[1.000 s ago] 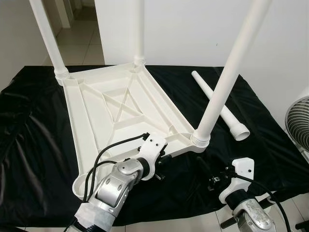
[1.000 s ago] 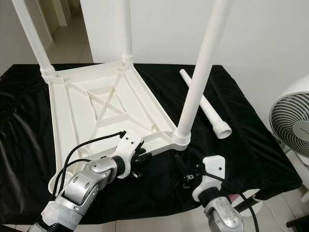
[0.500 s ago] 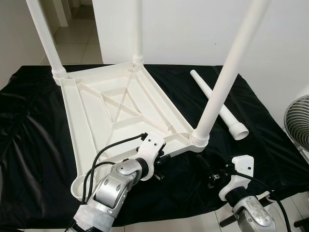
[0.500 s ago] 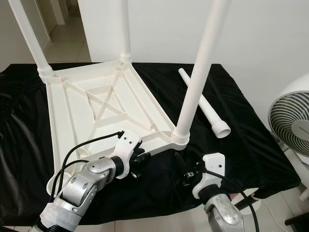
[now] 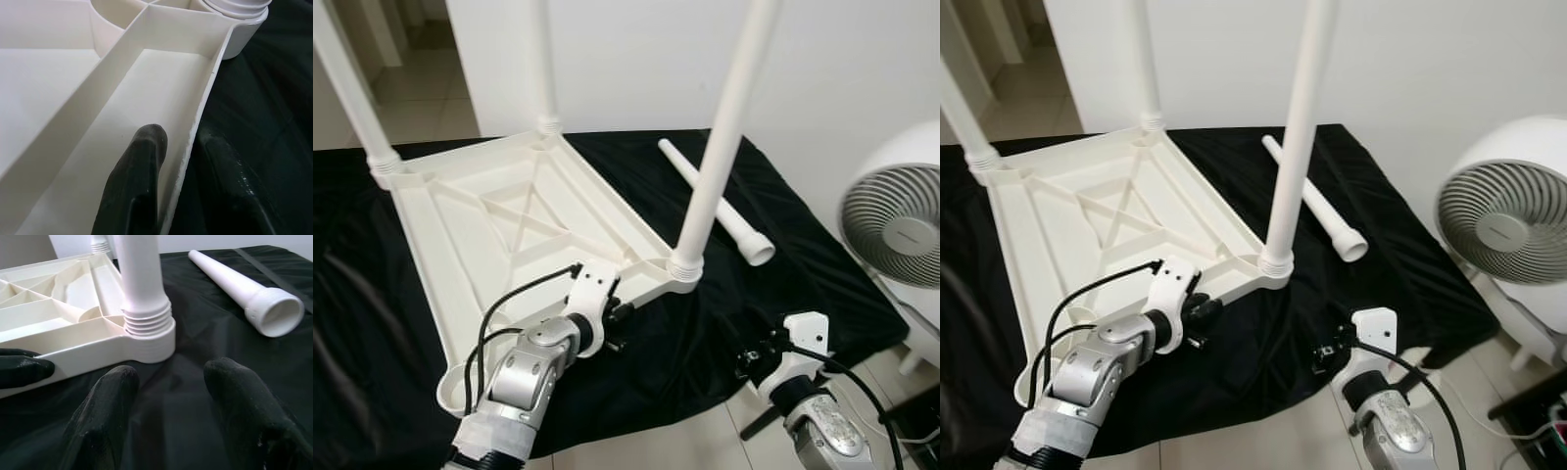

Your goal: Building children table

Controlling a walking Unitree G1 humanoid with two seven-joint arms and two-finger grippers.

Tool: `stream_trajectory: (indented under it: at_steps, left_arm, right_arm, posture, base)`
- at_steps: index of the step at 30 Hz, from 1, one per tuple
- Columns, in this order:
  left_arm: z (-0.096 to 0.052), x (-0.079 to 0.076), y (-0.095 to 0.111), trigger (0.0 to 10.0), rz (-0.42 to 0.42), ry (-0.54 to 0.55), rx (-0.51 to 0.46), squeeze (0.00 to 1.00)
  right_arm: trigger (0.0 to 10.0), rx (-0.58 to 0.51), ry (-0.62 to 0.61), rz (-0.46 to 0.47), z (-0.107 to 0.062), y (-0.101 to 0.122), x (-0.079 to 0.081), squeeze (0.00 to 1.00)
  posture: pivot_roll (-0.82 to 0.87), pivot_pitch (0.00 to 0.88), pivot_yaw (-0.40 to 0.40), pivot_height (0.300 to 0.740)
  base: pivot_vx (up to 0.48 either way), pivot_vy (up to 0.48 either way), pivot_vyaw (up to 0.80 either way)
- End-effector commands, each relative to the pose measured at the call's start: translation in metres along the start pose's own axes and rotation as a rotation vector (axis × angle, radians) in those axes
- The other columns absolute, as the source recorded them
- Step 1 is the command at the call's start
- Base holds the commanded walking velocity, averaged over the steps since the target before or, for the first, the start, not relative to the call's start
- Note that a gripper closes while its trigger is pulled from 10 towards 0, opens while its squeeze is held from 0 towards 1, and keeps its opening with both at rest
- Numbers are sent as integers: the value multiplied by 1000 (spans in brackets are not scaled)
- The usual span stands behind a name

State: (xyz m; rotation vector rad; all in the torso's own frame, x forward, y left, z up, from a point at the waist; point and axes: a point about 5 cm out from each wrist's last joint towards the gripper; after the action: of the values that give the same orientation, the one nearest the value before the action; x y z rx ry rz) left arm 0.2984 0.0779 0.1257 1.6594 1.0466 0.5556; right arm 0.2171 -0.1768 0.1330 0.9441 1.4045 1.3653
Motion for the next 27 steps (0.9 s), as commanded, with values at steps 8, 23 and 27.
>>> stream_trajectory:
  at_steps: [8,23,27]
  left_arm:
    - [0,-2,-10,10000,11,131,-8,463]
    - [-12,-37,25,10000,76,-172,-209,0]
    - [-15,-32,37,10000,44,-155,-269,0]
  right_arm:
    - [10000,23,-4,-8,1,-4,-1,0]
    - [10000,22,-1,-6,2,-5,0,0]
    - [10000,24,10,0,2,-7,3,0]
  posture:
    - [-57,95,-9,740]
    - [-52,93,-5,740]
    - [-50,89,-5,740]
  base:
    - [0,0,0]
    - [0,0,0]
    - [0,0,0]
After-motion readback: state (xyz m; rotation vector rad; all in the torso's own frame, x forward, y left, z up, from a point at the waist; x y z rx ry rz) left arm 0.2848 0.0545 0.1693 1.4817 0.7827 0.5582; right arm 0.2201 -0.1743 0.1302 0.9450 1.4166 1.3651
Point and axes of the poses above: a point about 5 cm out from each wrist's last joint towards the gripper, its own z axis pointing out of the wrist towards the gripper, its own y axis along the axis of the wrist's last joint, x = y × z, and after that the axes turned 6 degrees about -z, right-handed
